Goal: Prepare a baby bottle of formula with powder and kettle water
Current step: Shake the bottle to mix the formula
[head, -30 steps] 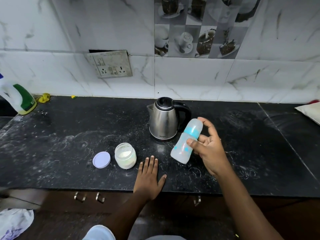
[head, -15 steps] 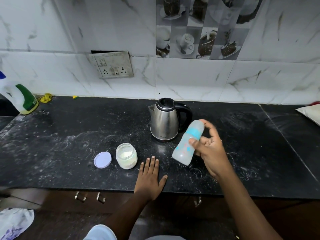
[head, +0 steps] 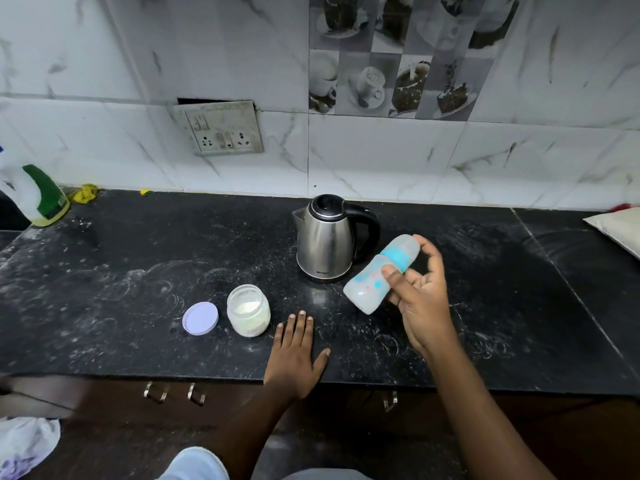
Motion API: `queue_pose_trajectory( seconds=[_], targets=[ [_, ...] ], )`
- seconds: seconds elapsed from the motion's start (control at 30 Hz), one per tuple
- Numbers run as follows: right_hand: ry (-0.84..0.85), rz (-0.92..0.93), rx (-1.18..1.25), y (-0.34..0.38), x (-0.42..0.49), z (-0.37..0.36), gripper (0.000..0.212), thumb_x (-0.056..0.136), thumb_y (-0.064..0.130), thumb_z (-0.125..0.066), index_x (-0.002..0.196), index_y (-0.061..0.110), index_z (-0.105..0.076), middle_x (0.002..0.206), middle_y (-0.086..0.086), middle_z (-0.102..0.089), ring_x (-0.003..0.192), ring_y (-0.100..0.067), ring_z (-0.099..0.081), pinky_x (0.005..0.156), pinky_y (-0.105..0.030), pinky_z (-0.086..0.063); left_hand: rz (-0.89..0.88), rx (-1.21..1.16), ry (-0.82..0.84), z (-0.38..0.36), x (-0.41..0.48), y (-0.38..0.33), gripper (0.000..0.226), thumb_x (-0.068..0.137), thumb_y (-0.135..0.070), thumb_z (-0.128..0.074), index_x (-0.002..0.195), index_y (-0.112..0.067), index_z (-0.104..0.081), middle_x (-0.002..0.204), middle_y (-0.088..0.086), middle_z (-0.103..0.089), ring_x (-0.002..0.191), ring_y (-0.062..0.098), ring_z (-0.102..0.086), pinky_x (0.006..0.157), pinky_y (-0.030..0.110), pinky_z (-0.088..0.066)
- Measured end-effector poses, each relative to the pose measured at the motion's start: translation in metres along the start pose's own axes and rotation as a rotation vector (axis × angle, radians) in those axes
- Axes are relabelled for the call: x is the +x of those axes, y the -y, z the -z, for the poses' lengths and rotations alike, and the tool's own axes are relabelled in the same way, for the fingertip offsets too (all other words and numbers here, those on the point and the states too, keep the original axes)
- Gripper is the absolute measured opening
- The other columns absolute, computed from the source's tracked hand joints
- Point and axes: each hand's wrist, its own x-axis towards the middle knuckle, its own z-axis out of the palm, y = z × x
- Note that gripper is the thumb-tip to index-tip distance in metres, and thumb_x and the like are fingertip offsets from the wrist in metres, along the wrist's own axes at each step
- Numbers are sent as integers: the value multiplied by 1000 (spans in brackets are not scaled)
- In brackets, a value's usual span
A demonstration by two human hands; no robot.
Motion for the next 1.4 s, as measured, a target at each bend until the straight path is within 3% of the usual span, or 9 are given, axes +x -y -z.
queue_pose_trajectory(
  seconds=[0.13, 0.27, 0.4, 0.53, 0.67, 0.83, 1.1, 1.23, 1.4],
  targets=[
    [170, -32, -116, -4, -4, 0, 77, 76, 21, -91, 140, 38, -52, 115, -22, -76, 106, -39, -75, 82, -45, -63, 0, -9, 1, 1, 0, 0, 87, 106, -68, -16, 172, -14, 2, 180, 8, 8, 166, 25, 13, 133, 45, 12],
    [-27, 14, 5, -4, -2, -1, 78, 75, 24, -93, 139, 37, -51, 118, -19, -76, 110, -36, -75, 85, -50, -64, -1, -8, 2, 1, 0, 0, 87, 106, -68, -16, 172, -14, 2, 180, 7, 8, 166, 25, 13, 133, 45, 13],
    [98, -22, -72, -2, -3, 1, 82, 72, 30, -96, 140, 39, -51, 116, -22, -76, 109, -39, -75, 82, -48, -64, -1, -15, 1, 2, -1, 0, 87, 106, -68, -16, 172, -14, 1, 180, 7, 8, 166, 25, 13, 133, 44, 13],
    [-29, 10, 23, 0, -1, 2, 84, 72, 28, -95, 143, 33, -49, 118, -20, -75, 109, -34, -75, 86, -51, -63, 0, -12, 0, 2, 0, 0, 87, 106, -68, -16, 172, -14, 1, 180, 7, 8, 166, 25, 13, 133, 44, 14],
    [154, -34, -105, -4, -2, 6, 78, 76, 22, -91, 141, 38, -52, 114, -22, -77, 105, -37, -75, 83, -48, -64, -2, -10, -1, 2, 0, 0, 87, 106, -68, -16, 172, -13, 0, 180, 8, 7, 167, 26, 12, 133, 45, 13],
    [-65, 41, 51, -6, 0, 3, 82, 70, 32, -97, 139, 37, -52, 120, -17, -75, 111, -33, -74, 88, -52, -62, -4, 10, 2, 1, -1, -1, 87, 106, -68, -14, 172, -13, 1, 180, 8, 8, 167, 26, 12, 134, 45, 12],
    [-60, 42, 56, -8, -1, 6, 86, 70, 33, -98, 141, 35, -51, 123, -19, -74, 113, -34, -73, 87, -52, -62, -2, 13, 3, 2, 0, -1, 87, 106, -68, -14, 172, -14, 0, 180, 8, 7, 166, 26, 13, 133, 45, 13],
    [116, -23, -75, -8, -3, 7, 86, 69, 37, -98, 141, 39, -51, 116, -21, -76, 108, -37, -75, 82, -46, -63, 0, 14, 5, 2, 0, -1, 87, 105, -69, -14, 172, -14, 1, 180, 8, 7, 166, 26, 13, 133, 45, 13],
    [-40, 19, 52, -5, -1, 6, 89, 68, 33, -98, 142, 36, -50, 124, -20, -73, 115, -34, -72, 88, -51, -62, -3, 15, 4, 0, 0, 0, 87, 105, -69, -13, 172, -14, 1, 180, 8, 8, 166, 26, 13, 134, 45, 12]
  ],
)
